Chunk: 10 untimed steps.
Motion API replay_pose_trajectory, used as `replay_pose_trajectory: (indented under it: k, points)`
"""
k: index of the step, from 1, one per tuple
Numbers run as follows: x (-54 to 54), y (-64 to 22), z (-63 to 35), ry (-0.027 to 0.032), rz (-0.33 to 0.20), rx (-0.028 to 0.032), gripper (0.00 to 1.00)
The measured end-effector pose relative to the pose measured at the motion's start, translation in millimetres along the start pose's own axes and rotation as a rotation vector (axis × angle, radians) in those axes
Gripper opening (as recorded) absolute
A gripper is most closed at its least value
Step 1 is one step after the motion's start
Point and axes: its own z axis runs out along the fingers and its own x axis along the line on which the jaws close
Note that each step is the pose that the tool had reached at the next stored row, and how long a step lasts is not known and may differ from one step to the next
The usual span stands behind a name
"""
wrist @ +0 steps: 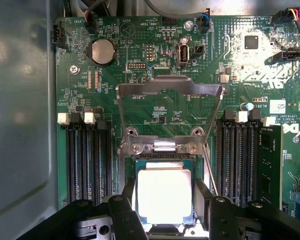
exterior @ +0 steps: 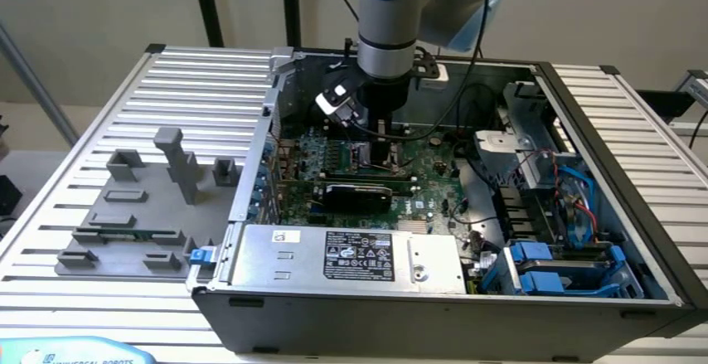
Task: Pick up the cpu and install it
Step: 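Place the cpu into insertion slot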
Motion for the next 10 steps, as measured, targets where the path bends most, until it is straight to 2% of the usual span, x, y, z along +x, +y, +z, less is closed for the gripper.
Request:
replay_pose_trajectory:
  k: [10]
  points:
    - [0.0,-0.1,2.3,-0.0044,0.014,-0.0002,0.55]
